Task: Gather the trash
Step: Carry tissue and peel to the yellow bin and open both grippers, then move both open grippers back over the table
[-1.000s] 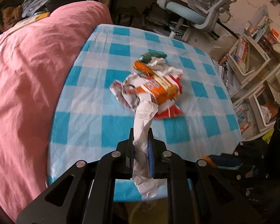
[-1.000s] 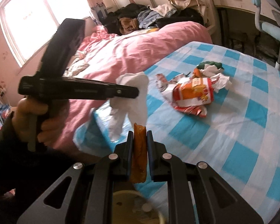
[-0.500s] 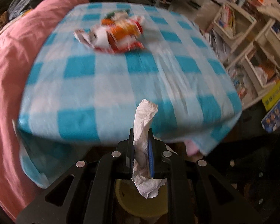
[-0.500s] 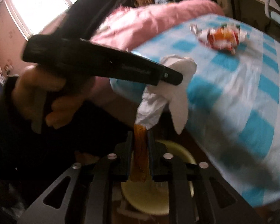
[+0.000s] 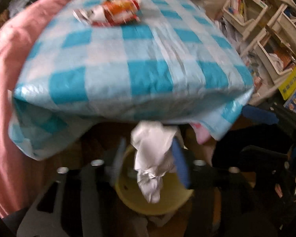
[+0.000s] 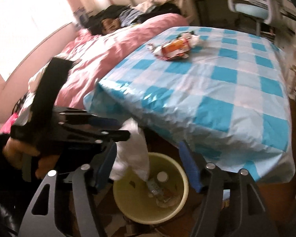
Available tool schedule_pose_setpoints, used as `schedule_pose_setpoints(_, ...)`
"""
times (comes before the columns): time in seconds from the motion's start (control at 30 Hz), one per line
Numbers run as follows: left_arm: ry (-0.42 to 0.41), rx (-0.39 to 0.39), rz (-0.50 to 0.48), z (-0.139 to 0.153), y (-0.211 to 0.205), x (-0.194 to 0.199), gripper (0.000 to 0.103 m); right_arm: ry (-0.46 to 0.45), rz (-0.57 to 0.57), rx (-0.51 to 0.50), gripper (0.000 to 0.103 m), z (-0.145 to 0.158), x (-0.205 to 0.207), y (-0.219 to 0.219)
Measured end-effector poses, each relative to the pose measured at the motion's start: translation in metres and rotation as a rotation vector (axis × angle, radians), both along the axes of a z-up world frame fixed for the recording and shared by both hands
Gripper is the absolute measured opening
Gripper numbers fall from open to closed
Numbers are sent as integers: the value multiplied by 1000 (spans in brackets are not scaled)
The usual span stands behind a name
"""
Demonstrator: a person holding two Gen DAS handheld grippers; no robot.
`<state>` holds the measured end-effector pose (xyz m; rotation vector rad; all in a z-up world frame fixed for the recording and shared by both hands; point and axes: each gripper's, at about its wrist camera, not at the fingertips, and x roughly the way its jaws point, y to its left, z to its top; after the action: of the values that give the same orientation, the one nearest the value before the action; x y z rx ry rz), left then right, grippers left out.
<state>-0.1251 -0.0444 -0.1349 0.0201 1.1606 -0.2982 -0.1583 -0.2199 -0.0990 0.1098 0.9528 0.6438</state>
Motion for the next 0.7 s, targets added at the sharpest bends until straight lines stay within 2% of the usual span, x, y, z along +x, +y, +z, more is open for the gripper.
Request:
schedule_pose_setpoints(0.17,-125,56,71,16,6,3,71,13,-38,1,68,-2,1,-5)
schedule_pose_setpoints(0.37,-222,99,107,32,10,8,78,8,-43,-20,71,-7,5,-1)
schedule_pose_setpoints(0.6,-258,126,109,35,5,10,81,8,-36,-47,74,-12,7,6)
schedule_pose_setpoints(0.7,-247,97,103,36,4,15,83,6,-30,-56,75,-12,7,10)
